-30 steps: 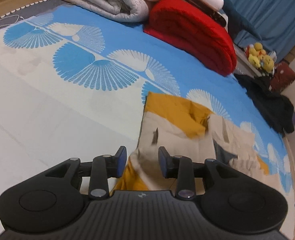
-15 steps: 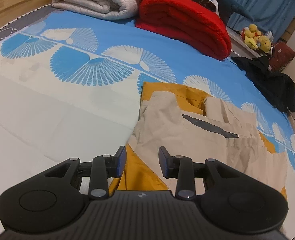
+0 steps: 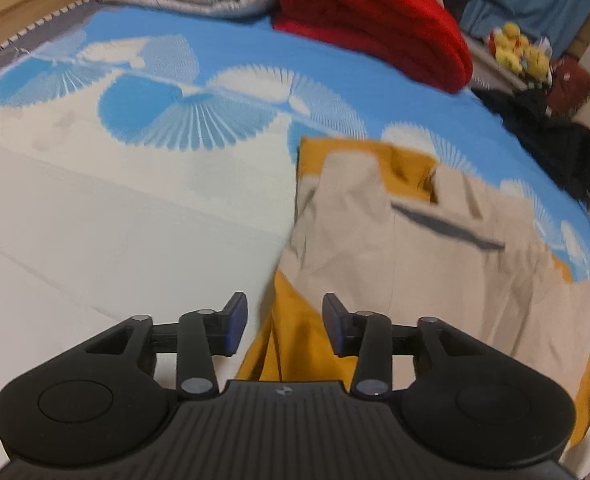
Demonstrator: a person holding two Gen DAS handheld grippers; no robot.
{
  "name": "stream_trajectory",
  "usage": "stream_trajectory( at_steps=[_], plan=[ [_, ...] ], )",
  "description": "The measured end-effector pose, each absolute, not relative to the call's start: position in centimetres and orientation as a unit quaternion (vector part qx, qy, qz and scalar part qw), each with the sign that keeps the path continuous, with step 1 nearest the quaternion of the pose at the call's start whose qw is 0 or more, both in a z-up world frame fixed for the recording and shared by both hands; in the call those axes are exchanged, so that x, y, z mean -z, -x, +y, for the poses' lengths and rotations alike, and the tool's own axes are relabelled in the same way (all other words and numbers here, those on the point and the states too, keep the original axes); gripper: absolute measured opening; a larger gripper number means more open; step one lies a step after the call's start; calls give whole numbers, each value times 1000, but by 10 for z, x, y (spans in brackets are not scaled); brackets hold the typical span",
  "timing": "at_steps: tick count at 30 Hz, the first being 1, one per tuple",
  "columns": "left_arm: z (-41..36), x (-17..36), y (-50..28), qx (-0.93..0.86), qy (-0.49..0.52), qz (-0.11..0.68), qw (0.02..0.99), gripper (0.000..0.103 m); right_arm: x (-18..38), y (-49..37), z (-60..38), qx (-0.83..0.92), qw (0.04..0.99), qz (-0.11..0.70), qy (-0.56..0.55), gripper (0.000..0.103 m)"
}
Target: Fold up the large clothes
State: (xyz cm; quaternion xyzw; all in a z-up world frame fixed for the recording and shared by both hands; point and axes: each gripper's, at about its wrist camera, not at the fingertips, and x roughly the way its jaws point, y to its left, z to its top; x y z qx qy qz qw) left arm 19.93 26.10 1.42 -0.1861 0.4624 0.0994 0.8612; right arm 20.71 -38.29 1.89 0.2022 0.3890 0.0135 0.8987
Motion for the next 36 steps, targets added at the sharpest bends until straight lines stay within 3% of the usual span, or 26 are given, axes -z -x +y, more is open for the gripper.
stream_trajectory(
  at_steps=[3,20,23,25,26,27,29,36],
  plan=[
    [258,-3,-205,-96,178,469,859,61,-10,-215,-380,-15,899,398,-183,52],
    [248,33,-265,-93,174,496,846,65,35,-268,-352,-4,884,449,-132,56],
    [248,35,-269,-86,172,495,848,65,32,-267,-348,0,890,440,-117,41],
    [247,35,-271,-82,166,493,850,61,29,-266,-347,0,894,434,-109,20],
    [248,34,-271,-82,165,490,852,48,27,-266,-347,-2,895,432,-109,17],
    [248,33,-272,-82,164,486,854,28,25,-265,-347,-2,898,427,-107,9],
    [250,27,-271,-79,165,476,860,12,15,-262,-346,-5,908,405,-105,6],
    [244,-16,-262,-91,123,382,912,7,-31,-244,-361,-9,948,275,-161,3]
  ],
)
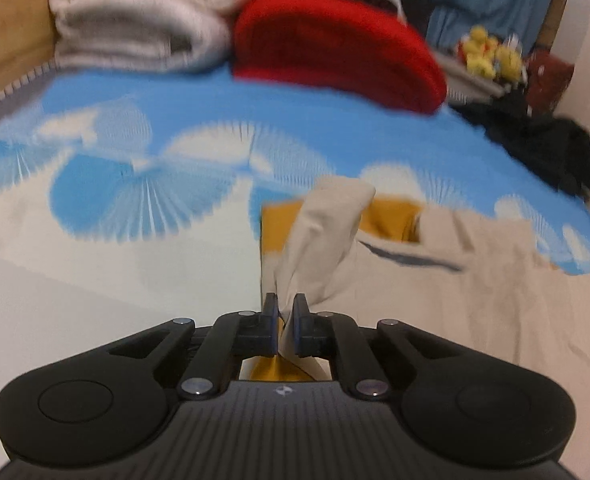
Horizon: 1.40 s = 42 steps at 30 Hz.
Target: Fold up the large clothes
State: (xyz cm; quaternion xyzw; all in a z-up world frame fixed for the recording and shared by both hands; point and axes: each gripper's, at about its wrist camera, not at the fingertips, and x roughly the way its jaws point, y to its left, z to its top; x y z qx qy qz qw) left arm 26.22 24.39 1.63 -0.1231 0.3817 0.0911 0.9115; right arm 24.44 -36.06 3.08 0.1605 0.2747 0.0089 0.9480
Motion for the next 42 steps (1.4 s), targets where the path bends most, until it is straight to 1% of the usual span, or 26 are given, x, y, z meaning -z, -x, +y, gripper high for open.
stream_trajectory(
  at_steps=[4,13,16,19,20,21,22,23,24,26,27,28,31,32,33,34,36,37,38,39,41,42],
  plan=[
    [242,-25,-264,-113,117,338,927,7,-40,-246,-365,-3,959,221,-176,3],
    [225,-31,-282,-139,64,272,950,7,-45,-266,-361,17,967,170,-188,2],
    [229,-23,-292,-149,71,272,948,7,-44,-273,-354,26,970,158,-181,2],
    [240,-2,-309,-148,95,313,933,10,-30,-290,-351,43,966,186,-175,3],
    [245,9,-316,-141,113,346,920,16,-22,-299,-349,56,961,212,-170,3],
    [249,21,-323,-133,129,381,906,27,-13,-307,-349,66,953,244,-168,4],
    [252,33,-328,-123,144,418,888,35,-1,-317,-349,74,940,286,-169,5],
    [255,45,-331,-120,155,447,873,55,12,-323,-349,77,927,324,-172,9],
    [257,52,-331,-120,162,464,863,72,22,-327,-349,82,915,356,-172,12],
    [263,58,-329,-126,168,482,851,78,36,-331,-350,73,896,400,-176,27],
    [266,59,-328,-126,177,484,848,78,40,-331,-351,73,891,411,-177,39],
    [270,59,-326,-125,194,485,843,78,43,-330,-350,74,889,417,-176,45],
    [278,62,-322,-120,223,489,835,76,48,-330,-353,75,882,433,-169,48],
    [277,63,-321,-118,225,489,834,70,48,-329,-352,73,881,436,-170,48],
    [276,65,-320,-111,227,487,836,48,47,-329,-350,69,881,437,-170,44],
    [272,63,-320,-95,234,482,839,36,47,-328,-349,64,882,435,-168,29],
    [267,56,-318,-93,222,468,850,17,41,-327,-345,53,891,423,-159,11],
    [264,51,-318,-93,209,459,859,13,37,-324,-343,54,899,408,-151,4],
    [262,46,-318,-93,202,446,867,7,31,-322,-343,52,907,389,-154,3],
    [261,39,-316,-95,200,426,878,5,23,-319,-344,51,916,362,-167,2],
    [260,24,-313,-92,199,377,900,4,5,-311,-346,53,933,300,-190,2],
    [257,19,-313,-91,183,362,909,5,0,-309,-345,54,939,283,-186,2]
  ],
)
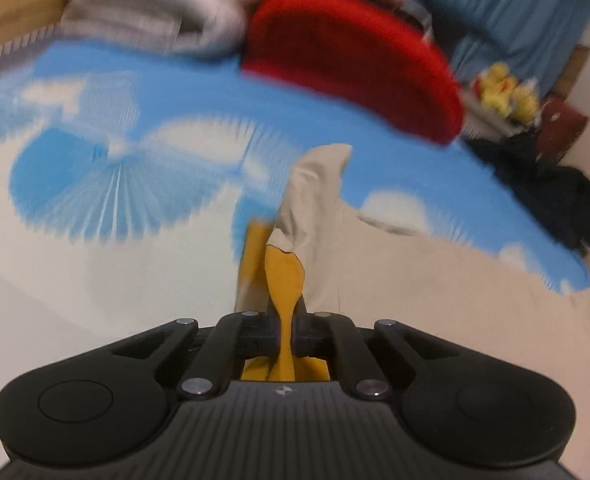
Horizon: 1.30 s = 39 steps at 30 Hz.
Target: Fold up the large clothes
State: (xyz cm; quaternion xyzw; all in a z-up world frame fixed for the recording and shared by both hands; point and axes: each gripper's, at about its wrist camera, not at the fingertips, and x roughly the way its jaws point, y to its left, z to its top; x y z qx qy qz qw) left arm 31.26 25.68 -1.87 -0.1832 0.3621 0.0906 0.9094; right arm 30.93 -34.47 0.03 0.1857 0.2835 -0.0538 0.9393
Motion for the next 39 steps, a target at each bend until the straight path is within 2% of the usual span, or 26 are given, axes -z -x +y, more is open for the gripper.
stream_trajectory(
  at_steps=[1,2,5,6,7,8,9,10,11,15,20,22,23,25,26,28,29,30,32,34,39],
  plan=[
    [252,17,-314,-93,166,360,913,5,-2,-309,-343,60,943,278,-175,2],
    [250,19,-316,-97,156,366,913,11,2,-312,-341,65,940,289,-169,2],
    [250,36,-324,-106,165,427,883,38,31,-326,-346,84,904,386,-163,6],
    [252,40,-324,-107,167,440,876,48,37,-327,-348,90,894,407,-162,12],
    [255,42,-323,-115,168,451,869,55,39,-326,-350,90,891,414,-164,29],
    [258,43,-321,-123,171,456,865,72,39,-325,-352,91,890,416,-164,38],
    [264,44,-319,-131,182,459,859,86,38,-323,-354,90,888,419,-164,56],
    [271,47,-317,-134,200,464,853,88,39,-321,-356,87,885,426,-168,68],
    [276,51,-315,-130,216,472,845,88,42,-321,-358,80,877,440,-175,71],
    [288,74,-307,-100,274,493,820,90,61,-317,-362,60,850,487,-194,72],
    [274,76,-309,-80,246,489,833,90,68,-313,-366,53,838,489,-235,72],
    [267,77,-309,-68,237,484,839,86,66,-312,-362,43,840,486,-236,59],
    [264,78,-310,-53,236,484,841,81,67,-313,-359,35,841,486,-236,55],
    [257,77,-312,-27,229,485,844,77,66,-317,-353,23,845,486,-222,52],
    [253,77,-313,-23,219,484,847,71,65,-317,-350,18,847,486,-214,50],
    [249,77,-310,-13,219,482,848,53,64,-317,-353,14,848,484,-218,40],
    [251,77,-311,-6,229,480,847,34,63,-316,-354,15,848,481,-222,36],
    [252,76,-310,-2,237,477,846,23,62,-316,-355,14,850,477,-224,28],
    [253,70,-309,8,233,470,851,15,57,-315,-354,9,854,472,-219,20],
    [249,58,-303,17,214,461,861,13,51,-314,-352,2,858,463,-221,11],
    [260,35,-288,16,220,450,865,11,39,-310,-350,-4,858,454,-240,9]
  ],
)
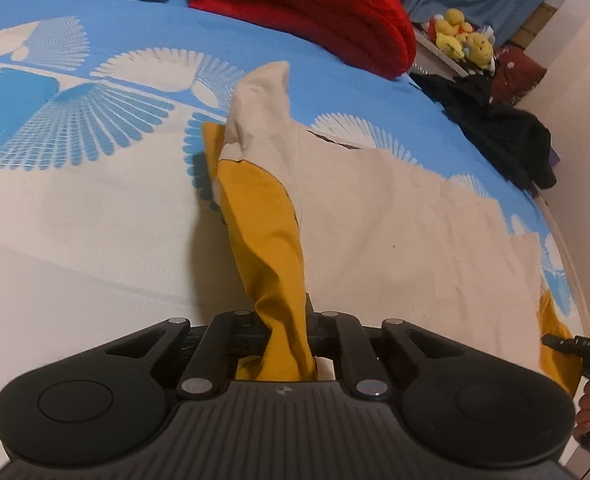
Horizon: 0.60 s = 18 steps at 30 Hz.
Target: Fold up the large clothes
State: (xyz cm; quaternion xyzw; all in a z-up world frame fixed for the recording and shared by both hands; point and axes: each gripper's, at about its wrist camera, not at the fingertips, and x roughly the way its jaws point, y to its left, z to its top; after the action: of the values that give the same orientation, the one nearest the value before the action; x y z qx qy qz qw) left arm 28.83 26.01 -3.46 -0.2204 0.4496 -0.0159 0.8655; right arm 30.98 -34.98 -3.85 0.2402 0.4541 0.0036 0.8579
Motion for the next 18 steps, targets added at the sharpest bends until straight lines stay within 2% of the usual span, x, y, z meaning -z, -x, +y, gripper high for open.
stream_trajectory(
  at_steps=[5,7,8,9,11,15,18],
  plan=[
    [277,24,-274,-4,222,462,858,9,25,-302,-342,-24,856,454,-245,8],
    [284,26,-273,-17,222,473,852,24,23,-298,-341,-20,855,460,-240,9],
    [287,25,-271,-34,214,475,853,37,22,-296,-340,-16,854,463,-237,8],
    [289,23,-268,-52,205,476,854,44,21,-295,-340,-9,855,466,-228,8],
    [291,15,-262,-70,183,474,858,44,22,-294,-339,7,854,476,-212,10],
    [287,-10,-252,-70,152,445,880,44,16,-290,-330,21,869,468,-161,21],
    [273,-24,-248,-38,130,434,891,44,5,-284,-323,21,883,449,-137,22]
  ],
)
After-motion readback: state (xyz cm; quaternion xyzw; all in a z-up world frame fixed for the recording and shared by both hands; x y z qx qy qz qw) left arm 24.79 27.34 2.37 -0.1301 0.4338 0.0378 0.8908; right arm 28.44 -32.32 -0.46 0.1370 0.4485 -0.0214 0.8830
